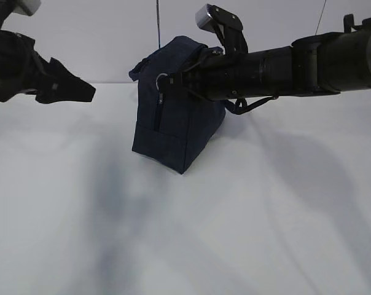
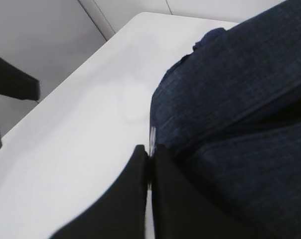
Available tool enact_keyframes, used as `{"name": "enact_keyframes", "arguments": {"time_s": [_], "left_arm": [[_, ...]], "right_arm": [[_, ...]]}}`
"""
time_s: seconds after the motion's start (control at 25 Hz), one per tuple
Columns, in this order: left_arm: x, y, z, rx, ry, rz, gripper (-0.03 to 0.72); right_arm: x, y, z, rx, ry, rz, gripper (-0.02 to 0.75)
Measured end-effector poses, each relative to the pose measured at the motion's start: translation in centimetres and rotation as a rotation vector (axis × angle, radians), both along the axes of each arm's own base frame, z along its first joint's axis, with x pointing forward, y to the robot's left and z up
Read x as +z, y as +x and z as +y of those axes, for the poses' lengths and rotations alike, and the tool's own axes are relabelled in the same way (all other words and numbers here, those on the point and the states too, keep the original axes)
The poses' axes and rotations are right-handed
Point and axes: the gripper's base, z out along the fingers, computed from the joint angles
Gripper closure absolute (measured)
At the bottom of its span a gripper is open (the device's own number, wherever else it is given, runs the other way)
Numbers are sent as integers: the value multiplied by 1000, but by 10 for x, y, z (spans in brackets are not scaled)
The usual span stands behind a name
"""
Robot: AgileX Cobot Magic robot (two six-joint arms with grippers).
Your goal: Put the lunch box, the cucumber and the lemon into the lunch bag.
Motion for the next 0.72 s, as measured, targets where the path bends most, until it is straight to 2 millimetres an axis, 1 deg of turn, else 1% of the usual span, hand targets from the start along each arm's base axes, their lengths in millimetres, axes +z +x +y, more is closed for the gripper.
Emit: {"name": "enact_keyframes", "arguments": {"time_s": [0.16, 0.36, 0.52, 0.72], "left_arm": [[-10, 13, -5, -56, -26, -114, 253], [-29, 25, -16, -146, 14, -241, 253], [-46, 31, -30, -169, -2, -268, 253], [-61, 43, -37, -136, -63, -275, 253]], "right_arm": [[0, -1, 0, 8, -8, 3, 738], [0, -1, 0, 0, 4, 20, 738], [0, -1, 0, -2, 8, 26, 738], [0, -1, 0, -5, 12, 34, 738]]}}
